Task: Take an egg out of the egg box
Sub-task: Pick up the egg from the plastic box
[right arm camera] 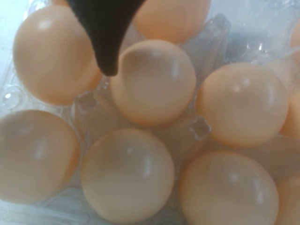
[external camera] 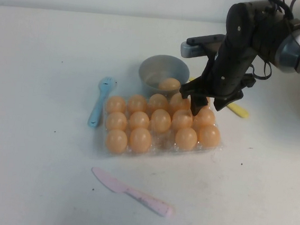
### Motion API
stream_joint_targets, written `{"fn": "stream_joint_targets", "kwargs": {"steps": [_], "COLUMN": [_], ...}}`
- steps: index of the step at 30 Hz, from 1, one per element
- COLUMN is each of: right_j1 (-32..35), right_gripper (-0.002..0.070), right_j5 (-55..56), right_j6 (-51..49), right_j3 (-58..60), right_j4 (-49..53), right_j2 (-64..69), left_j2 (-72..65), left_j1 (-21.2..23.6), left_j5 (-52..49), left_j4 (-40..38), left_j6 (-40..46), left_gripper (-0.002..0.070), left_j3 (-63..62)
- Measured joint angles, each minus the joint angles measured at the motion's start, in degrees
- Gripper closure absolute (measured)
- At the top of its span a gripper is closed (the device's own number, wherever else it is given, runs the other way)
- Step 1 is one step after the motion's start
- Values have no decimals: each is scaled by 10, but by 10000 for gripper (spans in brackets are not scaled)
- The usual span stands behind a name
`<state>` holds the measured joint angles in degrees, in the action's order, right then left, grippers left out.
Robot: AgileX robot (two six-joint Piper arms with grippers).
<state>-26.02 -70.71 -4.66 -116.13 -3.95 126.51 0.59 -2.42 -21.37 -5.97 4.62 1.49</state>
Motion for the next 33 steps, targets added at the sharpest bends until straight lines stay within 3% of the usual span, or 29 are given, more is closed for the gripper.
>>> {"fn": "stream_joint_targets", "kwargs": {"steps": [19,26,33], "right_j1": [0,0,0], "right_gripper": [251,335,340], "right_j5": [1,4,4], "right_j6": [1,1,1], "right_j3": [31,39,39], "right_j4": [2,2,1], "right_j2": [0,0,0], "left_j2": [0,0,0], "left_j1": [0,0,0], "left_j5": [0,0,0], "left_j4": [0,0,0], "left_j6": [0,0,0], "left_gripper": [678,678,678], "left_j3": [0,0,0]}}
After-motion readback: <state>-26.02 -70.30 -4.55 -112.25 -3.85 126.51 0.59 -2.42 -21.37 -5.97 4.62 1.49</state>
